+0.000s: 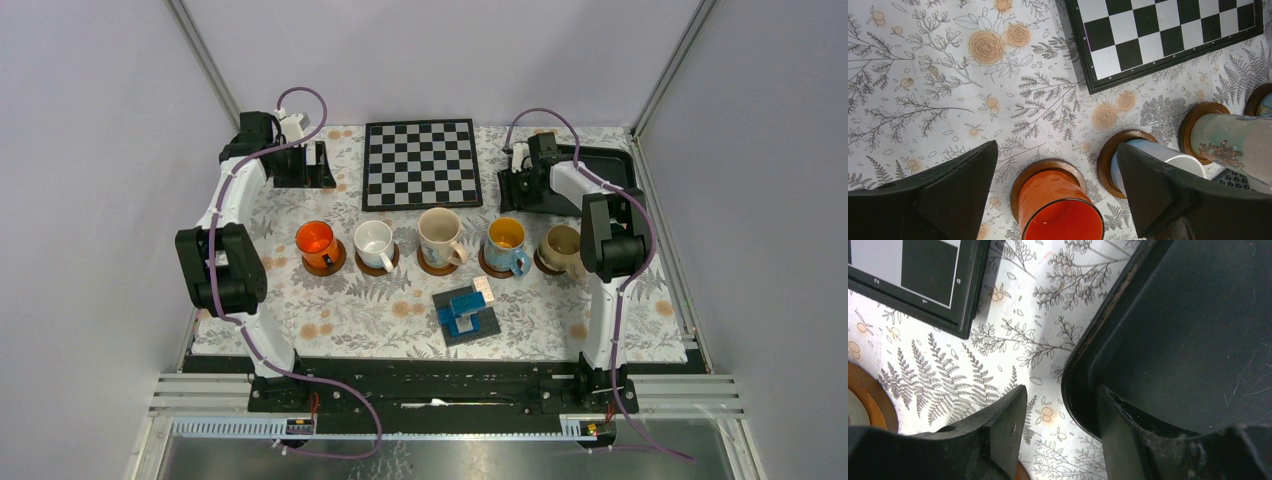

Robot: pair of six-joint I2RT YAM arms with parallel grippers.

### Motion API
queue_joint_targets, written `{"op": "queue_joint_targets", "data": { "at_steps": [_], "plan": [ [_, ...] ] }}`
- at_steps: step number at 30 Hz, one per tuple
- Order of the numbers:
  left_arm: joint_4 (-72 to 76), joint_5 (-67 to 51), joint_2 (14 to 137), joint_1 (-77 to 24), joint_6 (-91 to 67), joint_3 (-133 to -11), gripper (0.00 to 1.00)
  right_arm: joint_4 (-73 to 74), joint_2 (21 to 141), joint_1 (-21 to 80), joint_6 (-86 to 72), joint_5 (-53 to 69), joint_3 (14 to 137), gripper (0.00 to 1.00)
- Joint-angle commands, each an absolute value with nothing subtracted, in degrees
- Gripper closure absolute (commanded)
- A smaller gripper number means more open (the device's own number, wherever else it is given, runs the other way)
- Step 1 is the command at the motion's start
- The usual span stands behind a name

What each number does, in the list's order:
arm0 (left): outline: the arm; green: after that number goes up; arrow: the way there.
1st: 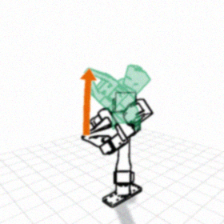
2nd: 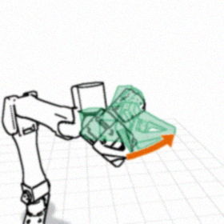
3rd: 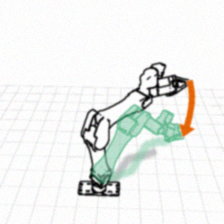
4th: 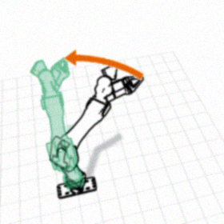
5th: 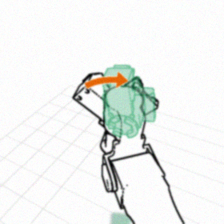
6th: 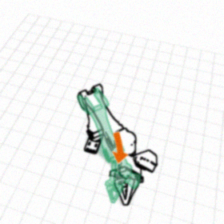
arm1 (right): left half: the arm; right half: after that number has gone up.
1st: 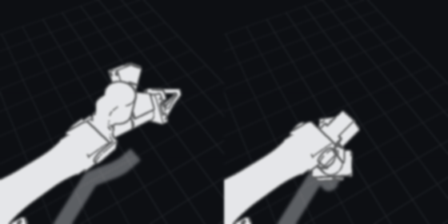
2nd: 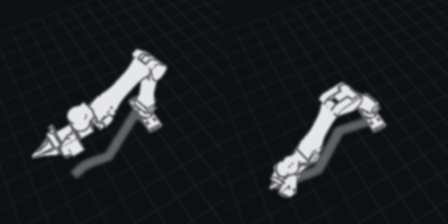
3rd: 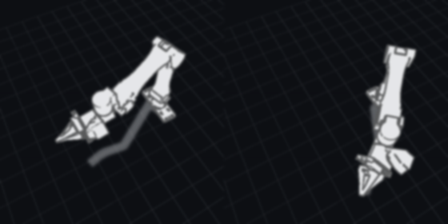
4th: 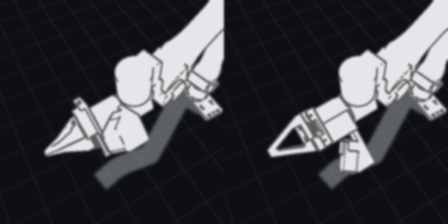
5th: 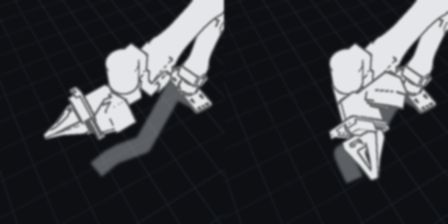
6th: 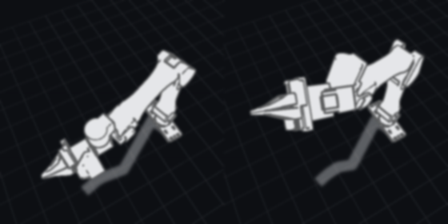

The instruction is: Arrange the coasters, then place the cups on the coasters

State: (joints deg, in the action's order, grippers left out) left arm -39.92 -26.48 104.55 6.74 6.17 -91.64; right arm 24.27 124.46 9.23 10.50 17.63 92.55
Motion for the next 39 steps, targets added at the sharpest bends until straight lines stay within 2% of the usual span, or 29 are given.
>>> {"op": "queue_joint_targets", "data": {
  "at_steps": [1, 4, 10, 14, 22, 31, 34, 39],
  "plan": [
    [-37.14, -26.54, 100.52, 6.55, 6.95, -90.51, 0.01, 26.59, 120.33, 9.23, 8.97, 19.61, 89.74, 0.42],
    [-37.18, -26.39, 100.22, 6.59, 7.17, -90.15, 0.01, 27.42, 119.38, 9.23, 8.97, 20.01, 88.81, 0.44],
    [-37.24, -26.13, 99.60, 6.59, 7.66, -89.46, 0.01, 27.95, 118.17, 9.23, 9.02, 20.43, 89.33, 0.41],
    [-37.53, -25.72, 99.30, 6.57, 7.88, -89.98, 0.01, 29.66, 117.36, 9.24, 10.35, 19.80, 92.26, 0.31],
    [-45.36, -23.94, 101.80, 6.61, 9.34, -98.06, 0.01, 32.05, 112.79, 9.31, 13.18, 17.60, 99.09, 0.01],
    [-57.15, -19.29, 106.48, 7.35, 10.30, -112.54, 0.01, 35.64, 104.08, 6.26, 12.72, 16.95, 101.80, 0.00],
    [-57.38, -20.01, 104.36, 7.49, 11.54, -110.40, 0.01, 34.31, 99.05, 2.53, 10.57, 18.51, 97.70, 0.00],
    [-52.75, -19.24, 97.67, 6.44, 11.22, -98.21, 0.01, 31.53, 88.67, -3.18, 9.44, 20.24, 85.51, 0.00]
  ]
}}
